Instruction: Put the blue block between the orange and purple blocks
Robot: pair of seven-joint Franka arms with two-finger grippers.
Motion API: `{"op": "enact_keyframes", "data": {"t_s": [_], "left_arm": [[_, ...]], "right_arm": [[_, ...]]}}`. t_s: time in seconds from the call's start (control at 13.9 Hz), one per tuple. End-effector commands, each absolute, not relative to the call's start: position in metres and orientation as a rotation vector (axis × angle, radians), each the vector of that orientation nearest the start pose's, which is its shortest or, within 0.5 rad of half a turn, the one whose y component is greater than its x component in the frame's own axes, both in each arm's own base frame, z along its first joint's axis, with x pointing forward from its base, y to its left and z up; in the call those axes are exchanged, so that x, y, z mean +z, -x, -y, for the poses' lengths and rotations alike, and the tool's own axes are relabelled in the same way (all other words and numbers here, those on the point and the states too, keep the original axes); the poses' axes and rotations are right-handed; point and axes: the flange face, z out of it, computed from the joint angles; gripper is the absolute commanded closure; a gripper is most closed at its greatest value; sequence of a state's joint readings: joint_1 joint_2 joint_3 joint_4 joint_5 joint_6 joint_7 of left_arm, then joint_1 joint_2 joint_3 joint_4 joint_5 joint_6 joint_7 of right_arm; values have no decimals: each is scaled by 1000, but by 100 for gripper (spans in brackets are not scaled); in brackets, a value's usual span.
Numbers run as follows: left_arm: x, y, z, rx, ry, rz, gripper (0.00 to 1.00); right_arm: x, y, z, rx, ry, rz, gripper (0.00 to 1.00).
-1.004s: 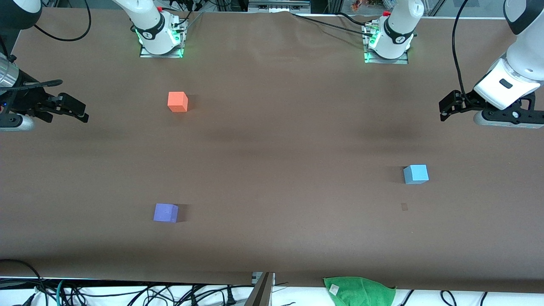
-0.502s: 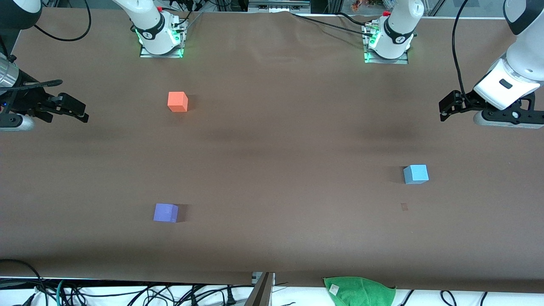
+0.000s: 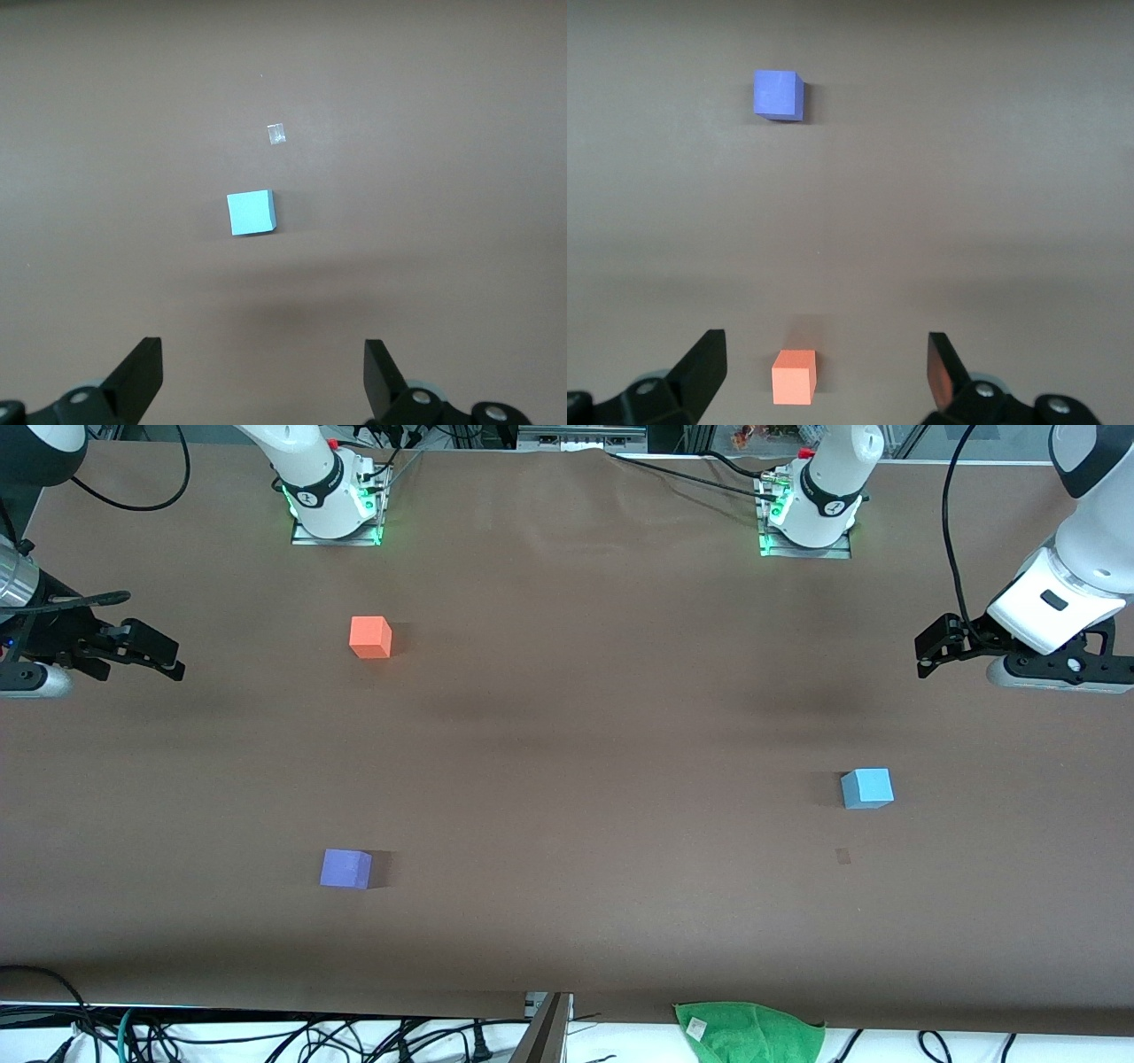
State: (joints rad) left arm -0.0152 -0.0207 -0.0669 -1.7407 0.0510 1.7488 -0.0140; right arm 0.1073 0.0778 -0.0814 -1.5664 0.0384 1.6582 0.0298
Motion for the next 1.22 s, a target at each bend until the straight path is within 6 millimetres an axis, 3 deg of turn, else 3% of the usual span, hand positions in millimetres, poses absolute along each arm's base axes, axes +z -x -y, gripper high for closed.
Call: {"op": "enact_keyframes", "data": {"t_s": [0.0,0.93,1.15], "left_arm": [[576,-560,42,-41,3094,-108,0],[574,-557,41,-15,3095,-104,0],[562,-558,37,58,3100,-82,0]], "right_arm": [[595,-584,-20,-25,3094,-1,0],[594,-584,-20,-13,3094,4,0],[594,-584,-20,-13,3094,4,0]]}}
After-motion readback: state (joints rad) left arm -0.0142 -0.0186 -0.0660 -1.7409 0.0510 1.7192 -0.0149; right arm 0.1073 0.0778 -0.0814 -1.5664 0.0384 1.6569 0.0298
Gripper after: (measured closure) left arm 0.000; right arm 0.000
